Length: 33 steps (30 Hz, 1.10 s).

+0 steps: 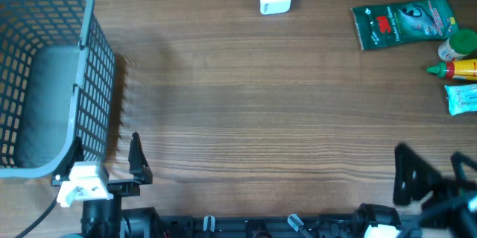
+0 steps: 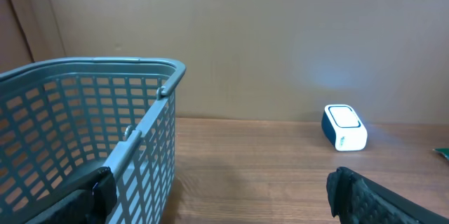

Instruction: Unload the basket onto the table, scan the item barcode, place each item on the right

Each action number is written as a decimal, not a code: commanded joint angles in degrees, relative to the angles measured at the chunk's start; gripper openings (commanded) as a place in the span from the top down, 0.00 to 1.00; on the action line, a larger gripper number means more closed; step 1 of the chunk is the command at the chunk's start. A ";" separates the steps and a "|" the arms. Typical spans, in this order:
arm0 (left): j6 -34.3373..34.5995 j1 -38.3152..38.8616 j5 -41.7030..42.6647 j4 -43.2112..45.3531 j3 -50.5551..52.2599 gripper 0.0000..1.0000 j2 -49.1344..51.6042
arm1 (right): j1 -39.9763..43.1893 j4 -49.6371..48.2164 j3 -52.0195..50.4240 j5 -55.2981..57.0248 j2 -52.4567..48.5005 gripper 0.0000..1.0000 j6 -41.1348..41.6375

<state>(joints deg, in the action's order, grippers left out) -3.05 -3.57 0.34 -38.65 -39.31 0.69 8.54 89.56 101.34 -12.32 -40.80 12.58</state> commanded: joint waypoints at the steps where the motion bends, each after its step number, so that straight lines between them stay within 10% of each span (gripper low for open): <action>1: 0.55 -0.46 -0.15 0.17 0.11 0.00 -0.42 | -0.37 -1.79 -5.57 3.48 5.95 0.00 -2.10; 19: 0.55 -0.46 -0.15 0.17 0.11 0.00 -0.42 | -6.36 -68.59 -77.07 3.37 38.32 0.00 -2.36; 33: 0.55 -0.46 -0.15 0.17 0.11 0.00 -0.42 | -7.41 -88.70 -96.43 3.37 40.61 0.00 -3.45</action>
<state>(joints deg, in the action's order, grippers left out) -3.05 -3.57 0.34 -38.63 -39.31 0.69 1.43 2.26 8.32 -9.32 -1.15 9.85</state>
